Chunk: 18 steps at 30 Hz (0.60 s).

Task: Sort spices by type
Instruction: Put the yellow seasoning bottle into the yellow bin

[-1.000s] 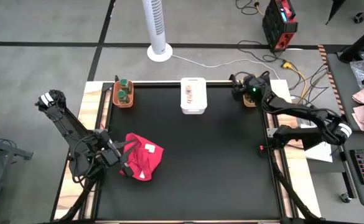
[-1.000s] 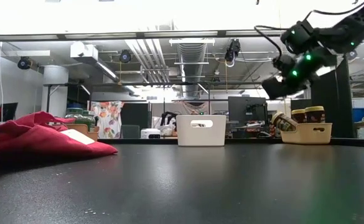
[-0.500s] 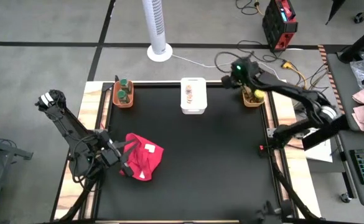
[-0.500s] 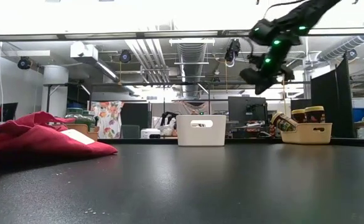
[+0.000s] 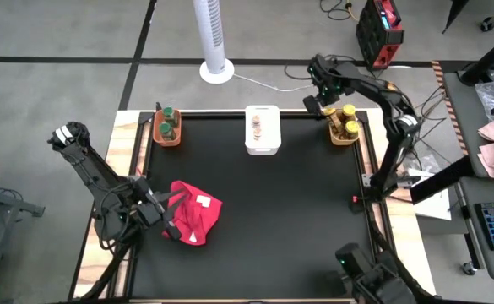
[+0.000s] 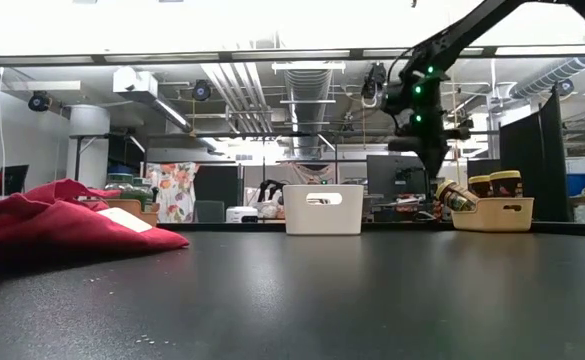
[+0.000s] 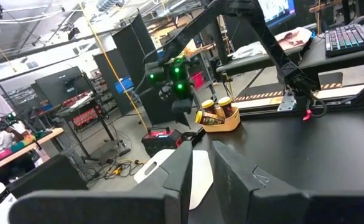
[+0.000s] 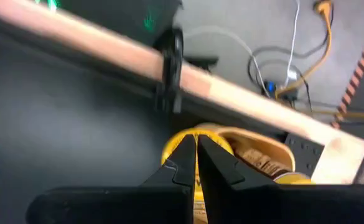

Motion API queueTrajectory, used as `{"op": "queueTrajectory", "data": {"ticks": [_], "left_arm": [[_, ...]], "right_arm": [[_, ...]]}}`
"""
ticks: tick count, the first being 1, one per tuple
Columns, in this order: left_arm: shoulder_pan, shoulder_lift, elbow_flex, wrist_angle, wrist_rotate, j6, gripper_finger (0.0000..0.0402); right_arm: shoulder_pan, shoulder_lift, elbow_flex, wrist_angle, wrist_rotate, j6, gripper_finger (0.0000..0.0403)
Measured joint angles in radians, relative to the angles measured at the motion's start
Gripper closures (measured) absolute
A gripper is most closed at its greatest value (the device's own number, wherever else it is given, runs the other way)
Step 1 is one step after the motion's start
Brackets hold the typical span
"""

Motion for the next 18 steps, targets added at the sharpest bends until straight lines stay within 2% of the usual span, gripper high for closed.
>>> {"op": "queueTrajectory", "data": {"ticks": [5,18], "left_arm": [[0.000,0.000,0.000,-0.006,0.000,0.000,0.0357],[0.000,0.000,0.000,-0.007,0.000,0.001,0.0357]], "right_arm": [[-0.009,0.037,-0.006,-0.052,0.022,-0.018,0.0394],[-0.009,0.008,-0.007,-0.086,0.042,-0.039,0.0394]]}}
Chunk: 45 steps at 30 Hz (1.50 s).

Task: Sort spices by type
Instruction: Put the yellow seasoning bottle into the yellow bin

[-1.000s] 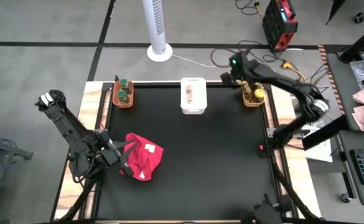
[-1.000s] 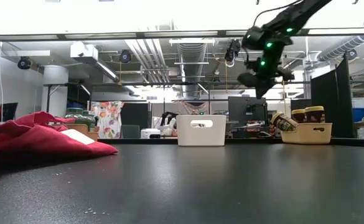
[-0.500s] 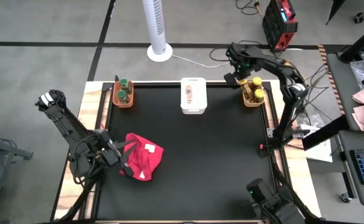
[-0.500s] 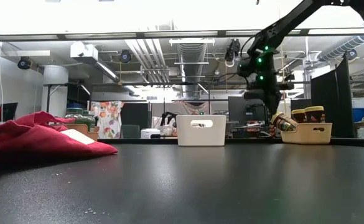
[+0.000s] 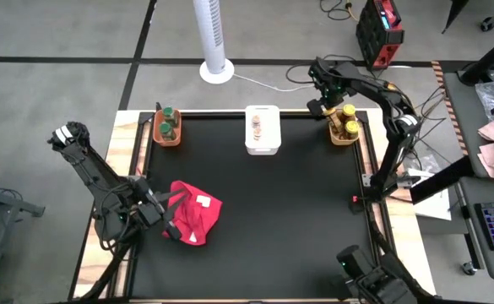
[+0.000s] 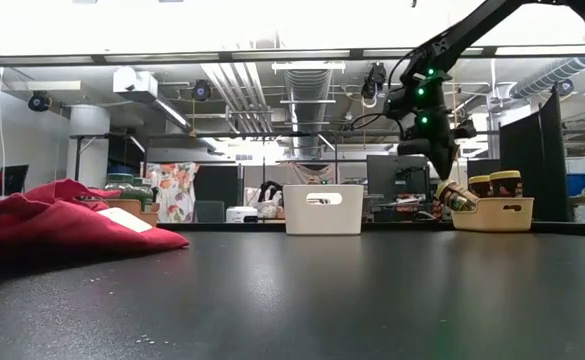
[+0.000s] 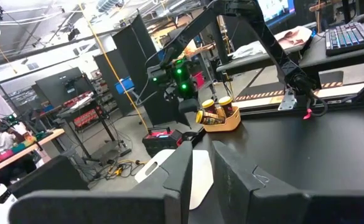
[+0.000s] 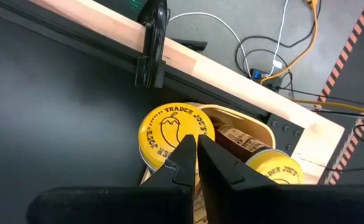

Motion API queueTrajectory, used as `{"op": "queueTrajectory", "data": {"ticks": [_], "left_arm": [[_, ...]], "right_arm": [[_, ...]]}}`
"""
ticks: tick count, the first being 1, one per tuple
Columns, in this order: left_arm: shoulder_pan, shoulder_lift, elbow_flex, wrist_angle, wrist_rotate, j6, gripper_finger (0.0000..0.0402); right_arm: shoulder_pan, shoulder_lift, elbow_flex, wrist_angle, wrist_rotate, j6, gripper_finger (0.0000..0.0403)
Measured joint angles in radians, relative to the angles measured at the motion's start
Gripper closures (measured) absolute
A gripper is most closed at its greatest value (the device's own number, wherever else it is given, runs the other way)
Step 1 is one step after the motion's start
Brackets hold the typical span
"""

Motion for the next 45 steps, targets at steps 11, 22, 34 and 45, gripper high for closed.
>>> {"op": "queueTrajectory", "data": {"ticks": [11,22,34,45], "left_arm": [[0.000,0.000,-0.005,-0.005,0.000,-0.004,0.0357],[0.000,0.000,-0.012,-0.007,0.000,-0.014,0.0357],[0.000,0.000,-0.012,-0.006,0.000,-0.014,0.0357],[0.000,0.000,-0.013,-0.009,0.000,-0.014,0.0357]], "right_arm": [[0.002,-0.018,-0.013,0.008,0.000,-0.002,0.0394],[0.004,-0.022,-0.040,0.015,0.000,0.002,0.0394],[0.023,-0.041,-0.046,0.128,-0.015,0.004,0.0394],[0.031,0.004,-0.050,0.112,-0.031,0.003,0.0394]]}}
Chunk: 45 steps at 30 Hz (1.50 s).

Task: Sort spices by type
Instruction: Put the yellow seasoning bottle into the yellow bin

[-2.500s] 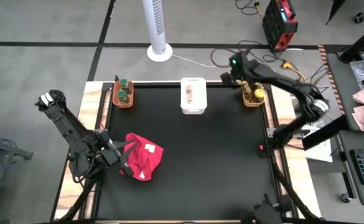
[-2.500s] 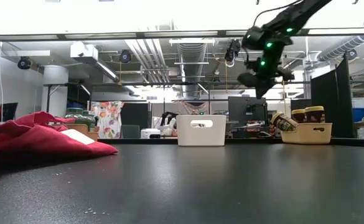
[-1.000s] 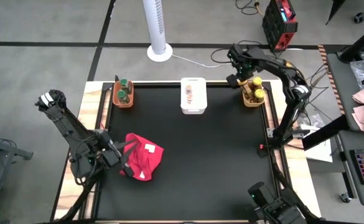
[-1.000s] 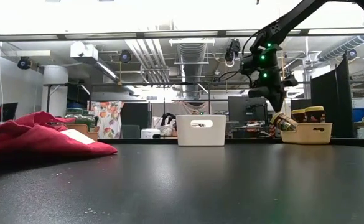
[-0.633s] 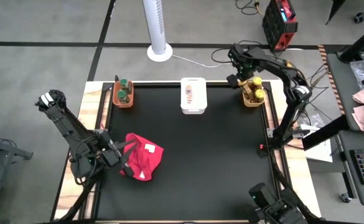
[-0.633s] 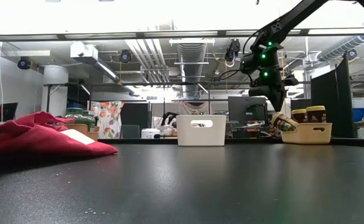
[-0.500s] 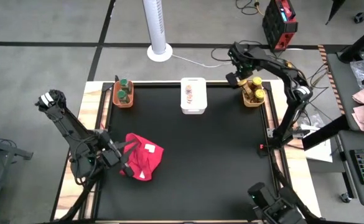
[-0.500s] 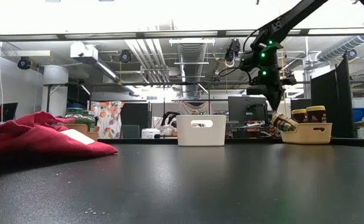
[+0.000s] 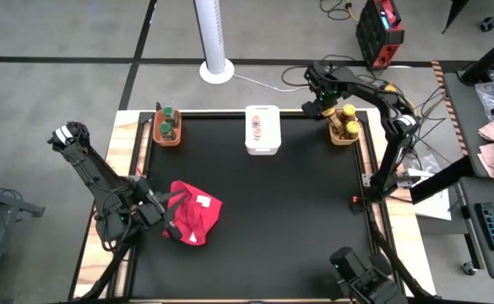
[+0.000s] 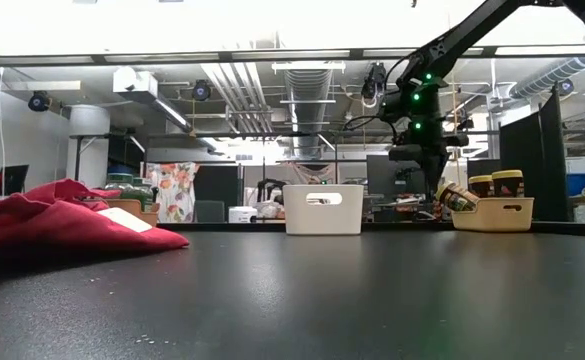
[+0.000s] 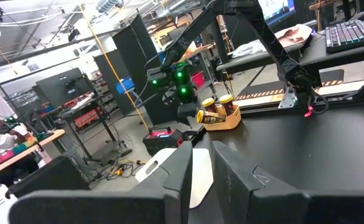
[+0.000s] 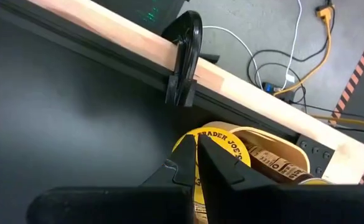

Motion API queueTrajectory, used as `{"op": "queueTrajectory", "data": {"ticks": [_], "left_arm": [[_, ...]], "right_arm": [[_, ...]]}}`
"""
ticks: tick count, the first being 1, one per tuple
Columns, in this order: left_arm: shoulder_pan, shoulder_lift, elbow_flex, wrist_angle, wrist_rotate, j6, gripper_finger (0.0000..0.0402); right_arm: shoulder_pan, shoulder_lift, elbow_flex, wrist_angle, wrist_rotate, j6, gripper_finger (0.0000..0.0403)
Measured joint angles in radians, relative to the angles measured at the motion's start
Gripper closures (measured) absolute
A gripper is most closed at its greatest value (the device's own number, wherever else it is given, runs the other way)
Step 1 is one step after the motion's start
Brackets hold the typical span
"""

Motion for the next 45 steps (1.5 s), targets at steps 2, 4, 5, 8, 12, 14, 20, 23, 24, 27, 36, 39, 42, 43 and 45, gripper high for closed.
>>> {"op": "queueTrajectory", "data": {"ticks": [2,4,5,8,12,14,20,23,24,27,36,39,42,43,45], "left_arm": [[0.000,0.000,0.000,0.000,0.000,0.000,0.0357],[0.000,0.000,0.000,-0.001,0.000,0.000,0.0357],[0.000,0.000,0.000,-0.002,0.000,0.000,0.0357],[0.000,0.000,0.000,-0.004,0.000,0.000,0.0357],[0.000,0.000,0.000,-0.005,0.000,0.000,0.0357],[0.000,0.000,0.000,-0.005,0.000,0.000,0.0357],[0.000,0.000,0.000,-0.006,0.000,0.000,0.0357],[0.000,0.000,0.000,-0.007,0.000,0.000,0.0357],[0.000,0.000,0.000,-0.007,0.000,0.000,0.0357],[0.000,0.000,0.000,-0.007,0.000,0.000,0.0357],[0.000,0.000,0.000,-0.008,0.000,0.000,0.0357],[0.000,0.000,0.000,-0.008,0.000,0.000,0.0357],[0.000,0.000,0.000,-0.008,0.000,0.000,0.0357],[0.000,0.000,0.000,-0.008,0.000,0.000,0.0357],[0.000,0.000,0.000,-0.008,0.000,0.000,0.0357]], "right_arm": [[0.000,0.000,0.000,-0.007,0.000,0.000,0.0394],[0.000,0.000,0.000,-0.024,0.002,0.002,0.0394],[0.000,0.000,0.000,-0.032,0.004,0.002,0.0394],[0.000,0.000,0.000,-0.054,0.004,0.010,0.0394],[0.000,0.000,0.000,-0.067,0.004,0.011,0.0394],[0.000,0.000,0.000,-0.073,0.004,0.011,0.0394],[0.000,0.000,0.000,-0.089,0.004,0.010,0.0394],[0.000,0.000,0.000,-0.104,0.004,0.010,0.0394],[0.000,0.000,0.000,-0.107,0.004,0.010,0.0394],[0.000,0.000,0.000,-0.114,0.004,0.010,0.0394],[0.000,-0.007,0.000,-0.126,0.005,-0.001,0.0394],[0.000,-0.015,0.000,-0.143,0.005,0.000,0.0394],[0.000,-0.028,0.000,-0.160,0.005,0.000,0.0394],[0.000,-0.034,0.000,-0.169,0.005,0.001,0.0394],[0.000,-0.045,0.000,-0.183,0.005,0.002,0.0394]]}}
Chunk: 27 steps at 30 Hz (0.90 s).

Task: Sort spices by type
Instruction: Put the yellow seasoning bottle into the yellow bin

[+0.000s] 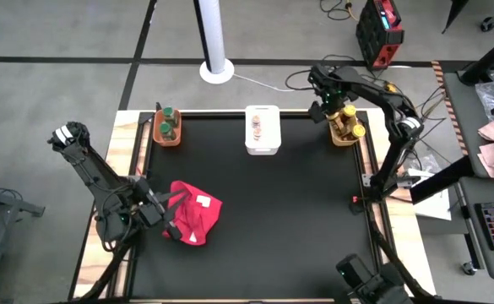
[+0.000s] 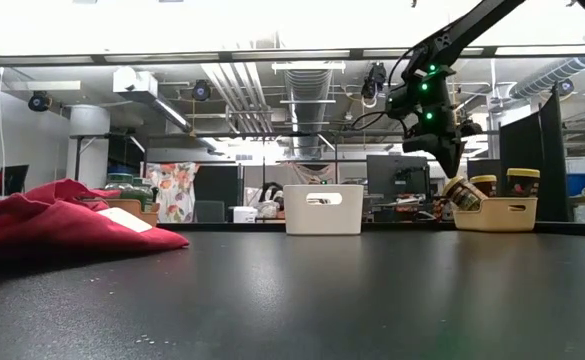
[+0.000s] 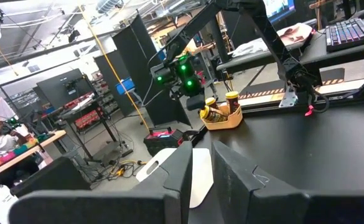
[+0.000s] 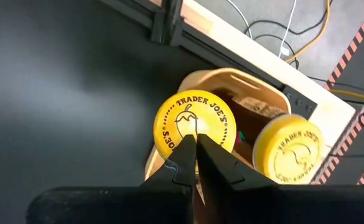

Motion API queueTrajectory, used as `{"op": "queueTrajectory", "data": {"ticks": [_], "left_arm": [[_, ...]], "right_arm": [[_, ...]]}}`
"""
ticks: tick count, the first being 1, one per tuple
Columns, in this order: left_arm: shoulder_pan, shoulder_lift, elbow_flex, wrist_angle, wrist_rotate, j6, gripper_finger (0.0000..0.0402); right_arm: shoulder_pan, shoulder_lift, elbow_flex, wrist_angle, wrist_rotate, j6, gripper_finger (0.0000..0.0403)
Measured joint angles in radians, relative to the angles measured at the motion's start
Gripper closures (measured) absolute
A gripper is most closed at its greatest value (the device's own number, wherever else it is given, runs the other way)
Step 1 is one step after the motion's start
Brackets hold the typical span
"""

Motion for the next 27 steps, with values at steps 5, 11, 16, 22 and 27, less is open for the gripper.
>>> {"op": "queueTrajectory", "data": {"ticks": [5,11,16,22,27], "left_arm": [[0.000,0.000,0.000,0.000,0.000,0.000,0.0357],[0.000,0.000,0.000,0.000,0.000,0.000,0.0357],[0.000,0.000,0.000,0.000,0.000,-0.003,0.0357],[0.000,0.000,0.000,-0.003,0.000,-0.008,0.0357],[0.000,0.000,0.000,-0.003,0.000,-0.009,0.0357]], "right_arm": [[0.000,-0.021,0.000,-0.040,0.009,0.012,0.0394],[0.000,-0.039,-0.001,-0.094,0.029,0.034,0.0394],[0.000,-0.059,-0.017,-0.101,0.029,0.041,0.0394],[0.000,-0.081,-0.054,-0.103,0.029,0.041,0.0394],[0.005,-0.111,-0.049,-0.011,0.101,0.040,0.0394]]}}
